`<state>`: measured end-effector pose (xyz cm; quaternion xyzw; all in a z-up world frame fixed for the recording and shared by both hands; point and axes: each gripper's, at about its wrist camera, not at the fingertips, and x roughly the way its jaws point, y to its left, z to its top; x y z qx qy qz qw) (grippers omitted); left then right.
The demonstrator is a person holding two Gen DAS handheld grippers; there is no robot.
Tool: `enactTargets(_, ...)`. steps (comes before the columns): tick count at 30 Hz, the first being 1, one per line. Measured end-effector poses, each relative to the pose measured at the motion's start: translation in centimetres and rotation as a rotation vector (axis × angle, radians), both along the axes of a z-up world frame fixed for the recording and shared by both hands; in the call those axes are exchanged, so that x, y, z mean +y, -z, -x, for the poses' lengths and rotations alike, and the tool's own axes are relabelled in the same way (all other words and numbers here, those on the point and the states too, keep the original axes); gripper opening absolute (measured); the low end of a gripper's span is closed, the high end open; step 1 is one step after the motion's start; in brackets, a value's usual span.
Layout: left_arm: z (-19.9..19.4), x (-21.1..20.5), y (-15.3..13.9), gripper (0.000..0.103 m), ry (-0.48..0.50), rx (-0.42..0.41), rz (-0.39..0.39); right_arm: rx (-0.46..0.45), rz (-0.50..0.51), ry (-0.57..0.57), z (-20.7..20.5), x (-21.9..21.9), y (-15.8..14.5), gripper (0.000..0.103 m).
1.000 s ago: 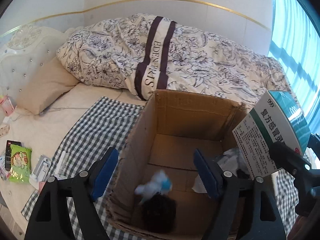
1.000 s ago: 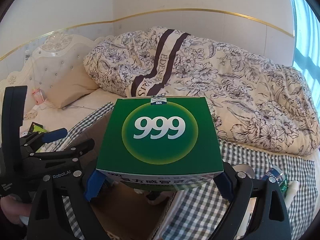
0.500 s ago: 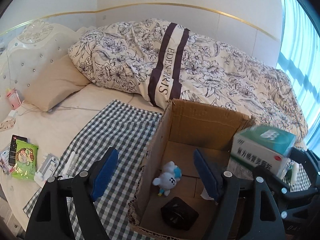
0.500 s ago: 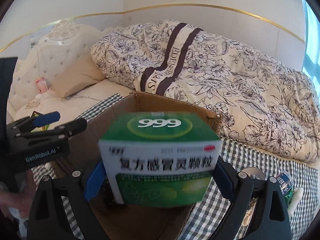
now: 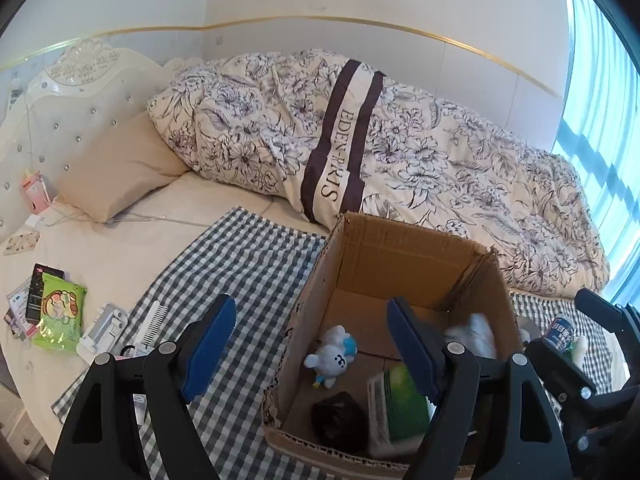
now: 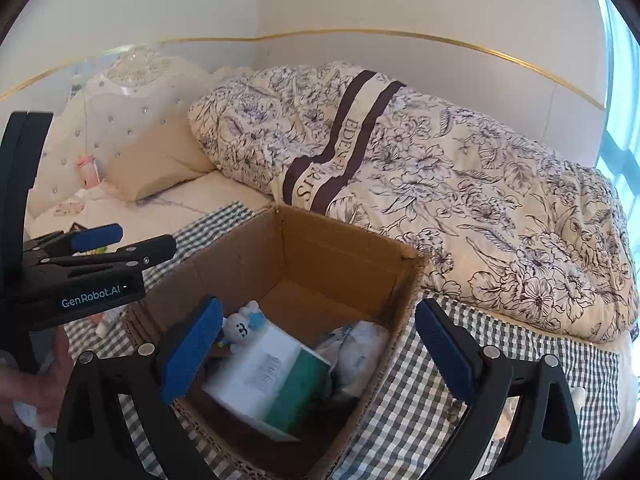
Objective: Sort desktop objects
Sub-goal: 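Open the left gripper over the box while the right drops the medicine box in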
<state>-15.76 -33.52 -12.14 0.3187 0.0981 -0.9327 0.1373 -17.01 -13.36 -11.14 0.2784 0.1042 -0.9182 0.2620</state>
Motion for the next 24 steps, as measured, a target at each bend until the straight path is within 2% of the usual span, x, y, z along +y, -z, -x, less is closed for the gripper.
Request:
enactTargets(10,-2.0,2.6,-3.2,0.081,0.011,0.041,0.023,0.061,0.071,0.052,-2.8,4.3,-3.3,0.100)
enactTargets(24,-6.1,11.3,-8.4,0.081,0.107,0.126,0.056,0.107,0.145,0.180,-7.5,14.3,-8.1,0.102)
